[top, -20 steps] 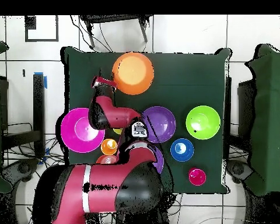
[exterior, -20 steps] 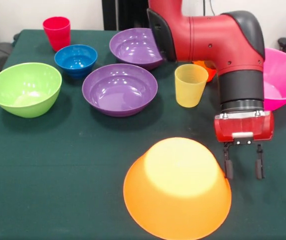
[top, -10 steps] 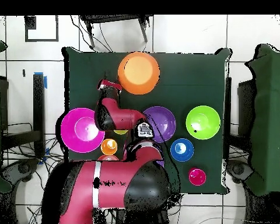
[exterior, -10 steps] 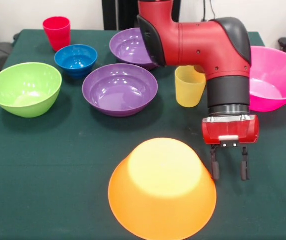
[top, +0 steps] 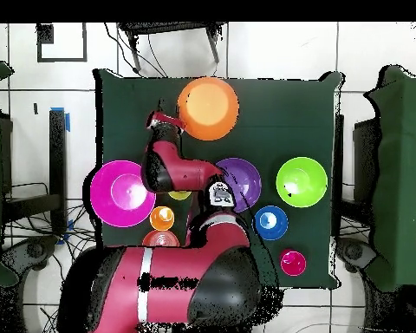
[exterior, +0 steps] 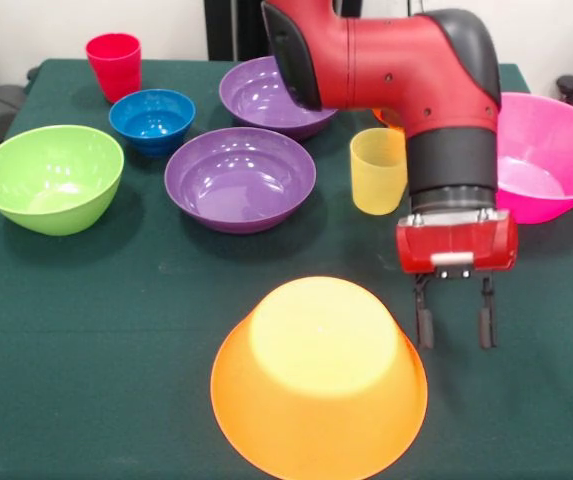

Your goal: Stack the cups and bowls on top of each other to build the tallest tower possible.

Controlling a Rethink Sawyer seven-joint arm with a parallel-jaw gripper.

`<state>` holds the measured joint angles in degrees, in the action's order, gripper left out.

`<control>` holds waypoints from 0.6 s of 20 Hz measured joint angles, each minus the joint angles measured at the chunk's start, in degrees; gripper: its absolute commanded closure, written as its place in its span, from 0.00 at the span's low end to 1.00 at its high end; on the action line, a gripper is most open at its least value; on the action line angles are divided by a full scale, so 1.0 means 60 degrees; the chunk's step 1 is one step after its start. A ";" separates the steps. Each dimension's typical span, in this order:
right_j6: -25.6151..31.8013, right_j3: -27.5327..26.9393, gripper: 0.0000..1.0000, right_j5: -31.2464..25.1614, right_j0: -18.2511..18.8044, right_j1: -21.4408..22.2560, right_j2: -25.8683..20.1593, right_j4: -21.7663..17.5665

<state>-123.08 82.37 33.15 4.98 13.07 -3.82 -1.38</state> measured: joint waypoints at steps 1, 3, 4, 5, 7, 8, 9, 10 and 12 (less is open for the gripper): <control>-0.0002 0.0186 0.00 0.0002 -0.0021 0.0215 0.0004 0.0044; -0.0004 0.0446 0.00 -0.0018 -0.0083 0.0483 0.0032 0.0168; -0.0004 0.0839 0.00 -0.0129 -0.0259 0.0853 0.0133 0.0498; -0.0004 0.0948 0.00 -0.0181 -0.0328 0.0950 0.0175 0.0609; -0.0004 0.1304 0.00 -0.0374 -0.0588 0.1255 0.0317 0.1043; -0.0004 0.1475 0.00 -0.0482 -0.0741 0.1387 0.0408 0.1306; -0.0004 0.1576 0.00 -0.0563 -0.0836 0.1461 0.0463 0.1462; -0.0006 0.1740 0.00 -0.0711 -0.0991 0.1574 0.0540 0.1750; -0.0016 0.2091 0.00 -0.1023 -0.1308 0.1772 0.0662 0.2393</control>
<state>-123.17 94.92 27.01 -2.87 23.71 0.16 12.98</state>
